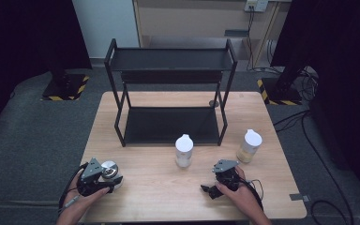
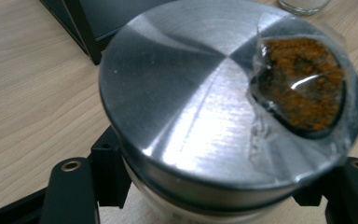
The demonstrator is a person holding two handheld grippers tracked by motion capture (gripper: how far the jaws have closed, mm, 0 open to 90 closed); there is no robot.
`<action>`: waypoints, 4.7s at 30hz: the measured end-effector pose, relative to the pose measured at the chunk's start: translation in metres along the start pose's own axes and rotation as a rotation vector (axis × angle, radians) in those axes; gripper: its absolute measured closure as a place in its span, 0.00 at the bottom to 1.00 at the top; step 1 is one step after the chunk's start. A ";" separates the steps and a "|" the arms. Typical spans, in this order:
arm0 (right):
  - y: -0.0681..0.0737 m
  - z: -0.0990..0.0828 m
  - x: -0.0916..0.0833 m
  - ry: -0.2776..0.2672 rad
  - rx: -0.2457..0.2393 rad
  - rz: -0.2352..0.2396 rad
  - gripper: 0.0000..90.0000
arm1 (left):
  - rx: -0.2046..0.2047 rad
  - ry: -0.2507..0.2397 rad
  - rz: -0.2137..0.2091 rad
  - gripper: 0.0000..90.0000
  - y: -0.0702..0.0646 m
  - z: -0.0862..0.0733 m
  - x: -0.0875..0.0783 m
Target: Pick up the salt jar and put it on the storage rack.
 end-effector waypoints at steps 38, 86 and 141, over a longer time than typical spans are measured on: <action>0.002 -0.001 -0.001 -0.001 0.008 -0.007 0.01 | -0.043 -0.032 0.073 0.33 -0.029 0.026 0.000; 0.006 -0.003 -0.003 0.001 0.020 -0.021 0.01 | -0.103 -0.062 0.159 0.33 -0.041 0.071 0.021; 0.006 -0.003 -0.003 0.001 0.020 -0.020 0.01 | -0.090 -0.033 0.177 0.33 -0.024 0.115 0.087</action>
Point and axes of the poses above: each handheld gripper's, and its own axes: x roughly forward along the jaws, z roughly out of its top, y roughly to its left, the point moved 7 cm from there along x, roughly forward along the jaws, and after that the axes turned 5 degrees about x, right-handed, at the moved point
